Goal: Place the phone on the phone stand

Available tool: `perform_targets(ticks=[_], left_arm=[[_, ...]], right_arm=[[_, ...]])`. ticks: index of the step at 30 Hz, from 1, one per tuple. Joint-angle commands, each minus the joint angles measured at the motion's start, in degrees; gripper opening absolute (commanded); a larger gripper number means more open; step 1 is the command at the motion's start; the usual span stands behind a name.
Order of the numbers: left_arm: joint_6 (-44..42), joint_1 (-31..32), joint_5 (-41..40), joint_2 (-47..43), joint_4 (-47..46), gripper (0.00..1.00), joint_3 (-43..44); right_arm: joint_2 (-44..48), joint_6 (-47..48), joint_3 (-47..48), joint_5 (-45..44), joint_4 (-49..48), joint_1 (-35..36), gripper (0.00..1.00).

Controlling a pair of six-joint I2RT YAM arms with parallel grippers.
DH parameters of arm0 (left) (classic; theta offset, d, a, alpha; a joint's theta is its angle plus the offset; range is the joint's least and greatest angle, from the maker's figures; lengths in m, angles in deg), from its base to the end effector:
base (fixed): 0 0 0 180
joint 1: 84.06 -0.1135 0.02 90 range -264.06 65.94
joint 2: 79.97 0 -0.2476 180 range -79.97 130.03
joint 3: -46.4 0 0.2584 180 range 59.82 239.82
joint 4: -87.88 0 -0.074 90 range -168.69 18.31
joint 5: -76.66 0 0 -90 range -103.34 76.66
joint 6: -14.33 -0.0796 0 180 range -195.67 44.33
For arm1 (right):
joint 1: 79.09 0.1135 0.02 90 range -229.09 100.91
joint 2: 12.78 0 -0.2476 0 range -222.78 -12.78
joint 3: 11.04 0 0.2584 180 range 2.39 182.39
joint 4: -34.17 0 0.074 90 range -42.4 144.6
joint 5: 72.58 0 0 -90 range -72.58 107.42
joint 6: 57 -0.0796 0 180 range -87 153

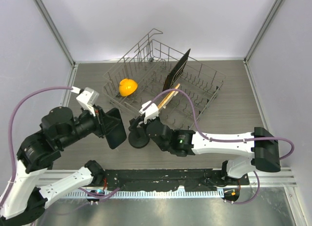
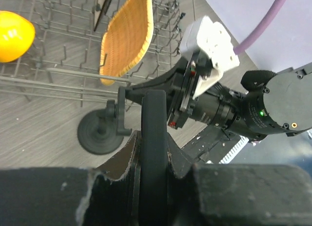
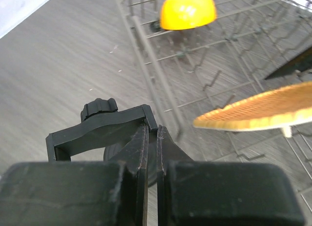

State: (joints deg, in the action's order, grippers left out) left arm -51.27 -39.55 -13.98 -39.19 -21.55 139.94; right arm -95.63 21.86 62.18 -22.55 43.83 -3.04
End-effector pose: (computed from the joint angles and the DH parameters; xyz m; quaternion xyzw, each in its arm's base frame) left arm 0.0970 -0.0941 0.4340 0.1378 0.7962 -0.3296 0.4883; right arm 0.1392 0.3481 0.2713 -0.2444 0.7529 0.1731 0.5860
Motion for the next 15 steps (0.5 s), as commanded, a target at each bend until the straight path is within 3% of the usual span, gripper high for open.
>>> perform_targets(ticks=[1,8,15], left_arm=[[-1.4,0.0,7.0,-1.8,-12.2,0.0,-4.0],[-1.0,0.0,9.2,-3.6,-17.1,0.0,-8.6],[-1.3,0.0,7.6,-5.7,-15.6,0.0,-9.9]], right_arm=[[3.1,-10.3,2.7,-9.6,-1.6,0.6,0.0],[2.6,-13.9,1.6,-7.7,-1.4,1.6,0.0],[0.7,-17.9,3.3,-15.0,0.3,5.2,0.0]])
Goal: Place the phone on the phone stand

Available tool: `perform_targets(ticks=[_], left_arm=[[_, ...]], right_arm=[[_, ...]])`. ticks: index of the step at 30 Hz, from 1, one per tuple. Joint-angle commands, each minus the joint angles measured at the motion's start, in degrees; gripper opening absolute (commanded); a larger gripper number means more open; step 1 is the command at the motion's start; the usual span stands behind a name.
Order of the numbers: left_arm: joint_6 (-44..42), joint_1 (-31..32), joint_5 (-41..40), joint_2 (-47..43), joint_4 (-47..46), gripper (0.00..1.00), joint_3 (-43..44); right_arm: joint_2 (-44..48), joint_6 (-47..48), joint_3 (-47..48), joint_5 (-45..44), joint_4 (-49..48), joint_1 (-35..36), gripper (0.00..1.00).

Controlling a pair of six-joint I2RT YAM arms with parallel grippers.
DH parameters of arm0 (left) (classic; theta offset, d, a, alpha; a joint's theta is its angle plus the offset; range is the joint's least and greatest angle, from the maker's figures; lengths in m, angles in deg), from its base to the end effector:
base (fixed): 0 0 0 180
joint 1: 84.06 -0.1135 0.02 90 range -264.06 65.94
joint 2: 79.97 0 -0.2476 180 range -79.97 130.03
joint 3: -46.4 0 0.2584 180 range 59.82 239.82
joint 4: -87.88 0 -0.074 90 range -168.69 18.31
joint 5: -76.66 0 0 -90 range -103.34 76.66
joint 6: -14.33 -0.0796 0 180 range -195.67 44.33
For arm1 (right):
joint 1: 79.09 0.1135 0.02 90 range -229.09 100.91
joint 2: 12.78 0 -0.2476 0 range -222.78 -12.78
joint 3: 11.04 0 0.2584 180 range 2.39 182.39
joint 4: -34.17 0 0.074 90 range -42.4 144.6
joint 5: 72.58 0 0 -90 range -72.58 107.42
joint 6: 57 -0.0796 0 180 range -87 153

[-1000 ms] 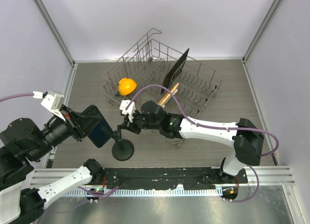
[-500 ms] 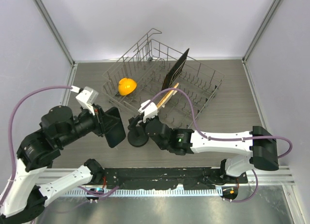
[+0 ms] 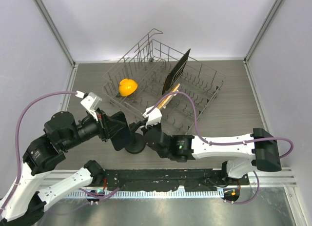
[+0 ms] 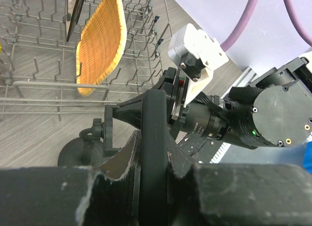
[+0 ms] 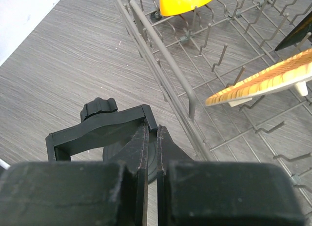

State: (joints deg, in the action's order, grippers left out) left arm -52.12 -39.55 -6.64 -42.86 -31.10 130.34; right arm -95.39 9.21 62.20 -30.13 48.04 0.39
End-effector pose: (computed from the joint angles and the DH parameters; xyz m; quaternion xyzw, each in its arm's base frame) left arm 0.0988 -0.1102 0.4138 0.1786 0.7680 -0.3814 0.4825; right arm 0.1236 0.3437 0.2666 -0.1608 0.7793 0.1858 0.5765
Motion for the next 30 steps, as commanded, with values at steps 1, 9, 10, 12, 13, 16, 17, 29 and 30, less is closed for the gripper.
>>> perform_targets(ticks=[1,9,10,12,13,16,17,29,30], left_arm=[[-0.3,0.0,0.0,-2.5,-6.1,0.0,-0.8],[0.3,0.0,-1.7,-5.8,-4.4,0.0,-1.5],[0.3,0.0,-1.9,-6.1,-4.3,0.0,-1.6],[0.4,0.0,-2.0,-6.4,-3.7,0.0,-1.7],[0.4,0.0,-2.0,-6.5,-3.6,0.0,-1.7],[0.4,0.0,-2.2,-6.9,-3.1,0.0,-1.7],[0.5,0.0,-2.2,-7.0,-3.0,0.0,-1.7],[0.9,0.0,-2.0,-7.3,-2.9,0.0,-1.2],[0.9,0.0,-1.9,-7.2,-3.0,0.0,-1.2]], right_arm=[[0.1,-5.3,3.7,-7.8,-4.0,2.4,0.0],[-1.5,-5.9,3.6,-5.1,-3.9,3.0,0.0],[-1.4,-5.8,3.6,-3.5,-3.4,3.0,0.02],[-1.2,-5.7,3.8,-1.2,-2.5,3.0,0.19],[-0.8,-5.8,3.8,-0.4,-1.4,2.9,0.25],[-0.2,-5.5,3.4,2.7,0.8,3.0,0.45],[0.2,-5.5,3.3,3.0,1.4,3.0,0.47],[10.0,-2.3,-0.7,11.4,3.4,2.6,0.56],[10.4,-1.8,-1.1,13.0,2.9,2.2,0.56]])
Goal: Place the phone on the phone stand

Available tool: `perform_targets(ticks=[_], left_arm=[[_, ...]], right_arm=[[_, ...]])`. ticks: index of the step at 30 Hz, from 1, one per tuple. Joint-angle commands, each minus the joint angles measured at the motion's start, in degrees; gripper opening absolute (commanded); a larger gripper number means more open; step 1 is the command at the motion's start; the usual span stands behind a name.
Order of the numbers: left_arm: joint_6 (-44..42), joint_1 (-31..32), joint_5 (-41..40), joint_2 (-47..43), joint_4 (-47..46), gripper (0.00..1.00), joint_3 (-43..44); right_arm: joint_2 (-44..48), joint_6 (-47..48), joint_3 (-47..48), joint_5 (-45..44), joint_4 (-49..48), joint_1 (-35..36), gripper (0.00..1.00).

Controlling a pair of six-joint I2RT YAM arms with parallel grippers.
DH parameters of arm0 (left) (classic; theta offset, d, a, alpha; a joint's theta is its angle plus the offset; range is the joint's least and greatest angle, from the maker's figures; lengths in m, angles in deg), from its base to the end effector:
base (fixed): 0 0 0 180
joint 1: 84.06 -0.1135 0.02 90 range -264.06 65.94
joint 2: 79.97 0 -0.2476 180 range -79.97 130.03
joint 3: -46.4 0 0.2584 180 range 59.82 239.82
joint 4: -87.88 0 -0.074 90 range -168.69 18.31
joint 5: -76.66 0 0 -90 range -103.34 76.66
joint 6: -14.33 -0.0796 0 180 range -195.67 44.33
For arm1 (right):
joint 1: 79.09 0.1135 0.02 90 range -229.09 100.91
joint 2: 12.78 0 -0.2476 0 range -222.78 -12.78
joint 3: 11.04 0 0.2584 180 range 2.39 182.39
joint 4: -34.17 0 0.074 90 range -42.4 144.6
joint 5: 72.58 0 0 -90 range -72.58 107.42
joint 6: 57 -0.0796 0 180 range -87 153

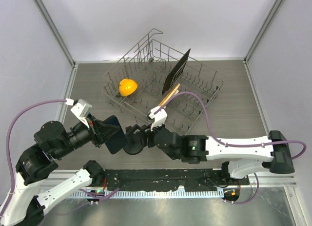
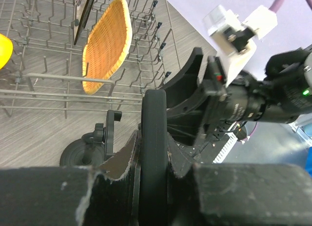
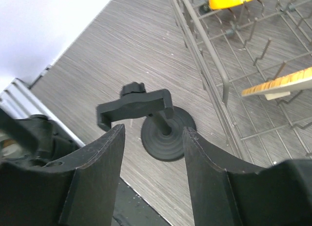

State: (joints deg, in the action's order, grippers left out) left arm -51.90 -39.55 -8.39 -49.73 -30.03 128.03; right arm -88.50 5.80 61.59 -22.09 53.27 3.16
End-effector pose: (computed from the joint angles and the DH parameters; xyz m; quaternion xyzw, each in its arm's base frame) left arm 0.0793 -0.0876 0.4117 0.1656 0.7517 -0.3853 0.5090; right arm 0.0963 0.3324 0.2884 -0.1938 0.7798 0.2666 0.5322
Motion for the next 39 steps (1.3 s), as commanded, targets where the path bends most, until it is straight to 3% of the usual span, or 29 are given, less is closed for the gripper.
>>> perform_targets(ticks=[1,4,8,15,21,27,39], left_arm=[[0.7,0.0,0.0,-0.3,-4.3,0.0,1.2],[0.8,0.0,0.1,0.2,-4.5,0.0,1.3],[0.9,0.0,0.5,0.5,-4.5,0.0,1.5],[1.1,0.0,0.8,0.5,-4.5,0.0,1.3],[1.0,0.0,0.8,0.5,-4.5,0.0,1.1],[1.0,0.0,1.0,0.9,-4.5,0.0,1.1],[0.8,0.0,0.8,0.6,-4.4,0.0,0.5]], right_arm=[[3.7,2.1,-0.7,6.4,-2.9,-1.7,0.57],[3.9,2.3,-1.6,11.8,-3.8,-4.3,0.56],[5.4,8.1,-5.8,19.5,-11.4,-7.9,0.46],[3.7,17.6,-8.5,20.7,-16.8,-7.9,0.45],[2.1,18.8,-8.5,20.6,-18.9,-7.9,0.48],[0.1,19.6,-6.8,16.8,-17.6,-7.9,0.42],[-0.6,20.7,-7.7,16.4,-20.3,-7.9,0.42]])
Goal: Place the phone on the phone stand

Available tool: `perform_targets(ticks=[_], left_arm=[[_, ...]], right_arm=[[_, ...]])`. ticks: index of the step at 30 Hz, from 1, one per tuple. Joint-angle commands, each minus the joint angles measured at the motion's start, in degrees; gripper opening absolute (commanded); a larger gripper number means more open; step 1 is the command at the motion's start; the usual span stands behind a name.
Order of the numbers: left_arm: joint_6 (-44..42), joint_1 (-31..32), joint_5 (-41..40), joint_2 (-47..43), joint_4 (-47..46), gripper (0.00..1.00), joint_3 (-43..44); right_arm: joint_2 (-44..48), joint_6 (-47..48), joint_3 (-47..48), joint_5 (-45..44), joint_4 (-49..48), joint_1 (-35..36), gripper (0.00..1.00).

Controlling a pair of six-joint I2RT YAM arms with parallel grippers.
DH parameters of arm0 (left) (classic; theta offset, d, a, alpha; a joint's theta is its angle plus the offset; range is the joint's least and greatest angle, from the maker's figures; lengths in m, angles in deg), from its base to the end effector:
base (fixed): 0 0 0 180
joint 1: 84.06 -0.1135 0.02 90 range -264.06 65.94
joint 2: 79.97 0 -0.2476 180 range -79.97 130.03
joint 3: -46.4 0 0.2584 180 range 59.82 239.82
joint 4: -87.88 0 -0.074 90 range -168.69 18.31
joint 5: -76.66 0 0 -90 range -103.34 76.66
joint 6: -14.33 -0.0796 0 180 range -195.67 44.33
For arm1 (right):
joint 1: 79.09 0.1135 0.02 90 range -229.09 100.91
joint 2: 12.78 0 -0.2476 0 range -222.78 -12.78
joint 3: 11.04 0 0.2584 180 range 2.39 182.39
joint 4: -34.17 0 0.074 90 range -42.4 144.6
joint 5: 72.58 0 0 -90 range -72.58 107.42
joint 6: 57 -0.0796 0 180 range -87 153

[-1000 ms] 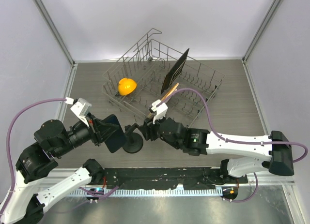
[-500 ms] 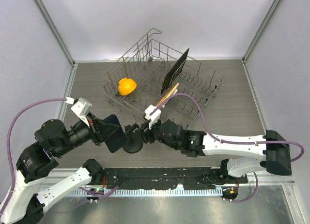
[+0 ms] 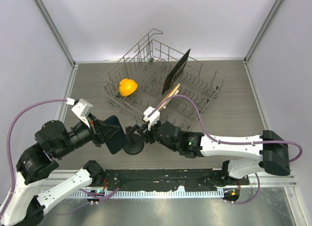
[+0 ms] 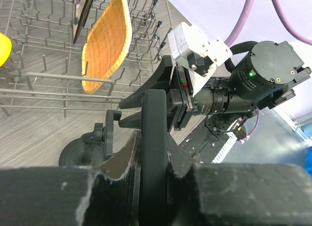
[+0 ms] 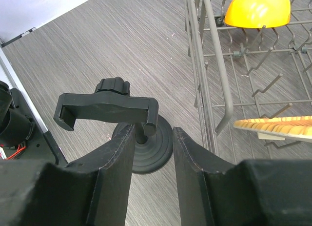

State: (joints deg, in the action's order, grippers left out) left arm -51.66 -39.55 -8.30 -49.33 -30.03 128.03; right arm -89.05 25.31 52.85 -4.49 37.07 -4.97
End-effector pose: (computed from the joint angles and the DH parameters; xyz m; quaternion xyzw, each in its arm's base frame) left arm 0.0807 -0.0891 0.4110 0.1648 0.7541 -0.3854 0.5055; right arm 0.1260 0.3345 0.2597 -0.3310 0.7160 0.2759 0.5492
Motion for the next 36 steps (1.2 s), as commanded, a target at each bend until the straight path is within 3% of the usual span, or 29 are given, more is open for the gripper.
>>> perform_targets(ticks=[1,8,14,20,21,24,29,36], left_arm=[[0.6,0.0,0.7,0.4,-4.4,0.0,0.5],[0.6,0.0,0.9,0.3,-4.2,0.0,0.6],[0.7,0.0,0.9,0.2,-3.9,0.0,0.5],[0.4,0.0,1.8,-0.4,-5.0,0.0,-1.4],[0.2,0.0,2.8,-0.7,-5.6,0.0,-2.7],[-2.0,0.0,10.0,-3.5,-12.3,0.0,-8.4],[-2.1,0.0,26.6,-7.8,-39.0,0.01,-21.2],[-3.7,0.0,38.3,-2.1,-62.3,0.0,-29.3]], right_arm=[[-0.1,1.4,1.1,-1.2,-4.2,0.2,0.41],[-1.4,2.5,2.0,-0.9,-4.9,0.0,0.38],[-2.0,3.1,2.5,-0.7,-5.6,-0.4,0.31],[-2.7,3.8,2.9,-0.4,-5.9,-0.6,0.0],[-2.7,3.8,2.9,0.4,-5.8,-0.7,0.01],[-2.1,4.3,2.4,2.7,-5.9,-1.5,0.0],[-0.9,3.6,0.8,12.0,-6.8,-4.8,0.0],[-0.7,2.1,0.9,21.1,-7.2,-7.5,0.0]])
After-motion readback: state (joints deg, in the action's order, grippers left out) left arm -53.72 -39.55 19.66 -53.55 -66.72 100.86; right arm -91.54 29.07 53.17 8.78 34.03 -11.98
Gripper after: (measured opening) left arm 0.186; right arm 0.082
